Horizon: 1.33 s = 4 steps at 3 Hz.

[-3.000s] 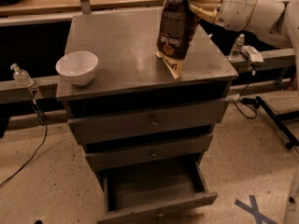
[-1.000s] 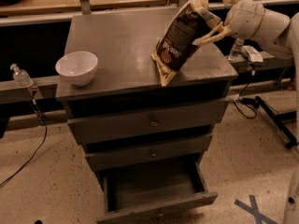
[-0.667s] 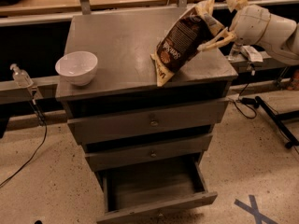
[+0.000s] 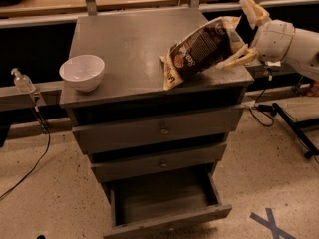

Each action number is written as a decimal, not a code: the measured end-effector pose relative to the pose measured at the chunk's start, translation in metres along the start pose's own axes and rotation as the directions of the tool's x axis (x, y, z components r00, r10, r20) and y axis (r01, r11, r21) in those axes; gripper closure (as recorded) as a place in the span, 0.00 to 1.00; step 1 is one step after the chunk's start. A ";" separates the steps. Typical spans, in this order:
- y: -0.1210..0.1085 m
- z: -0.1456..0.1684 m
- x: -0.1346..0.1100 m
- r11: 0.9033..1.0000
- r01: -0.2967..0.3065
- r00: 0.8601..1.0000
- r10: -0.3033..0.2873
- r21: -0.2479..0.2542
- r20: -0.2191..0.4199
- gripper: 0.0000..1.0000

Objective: Pick brown chip bag from bottom drawer and place on counter

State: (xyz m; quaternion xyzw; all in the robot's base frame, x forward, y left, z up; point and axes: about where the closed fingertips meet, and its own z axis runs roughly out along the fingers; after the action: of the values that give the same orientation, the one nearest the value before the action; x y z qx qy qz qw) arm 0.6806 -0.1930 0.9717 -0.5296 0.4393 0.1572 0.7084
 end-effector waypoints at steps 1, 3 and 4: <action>0.000 0.000 0.000 1.000 0.000 1.000 0.000 0.000 0.000 0.00; -0.002 -0.015 0.009 0.997 0.071 0.988 -0.072 -0.008 -0.136 0.00; -0.006 -0.036 0.016 0.995 0.089 0.970 -0.078 0.037 -0.230 0.00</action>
Offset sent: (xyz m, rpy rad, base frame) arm 0.0049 0.0098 -0.0125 -0.0954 -0.0332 0.0063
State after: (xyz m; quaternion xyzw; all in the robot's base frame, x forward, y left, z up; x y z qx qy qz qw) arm 0.6775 -0.2309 0.9609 -0.5453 0.4986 0.0550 0.6716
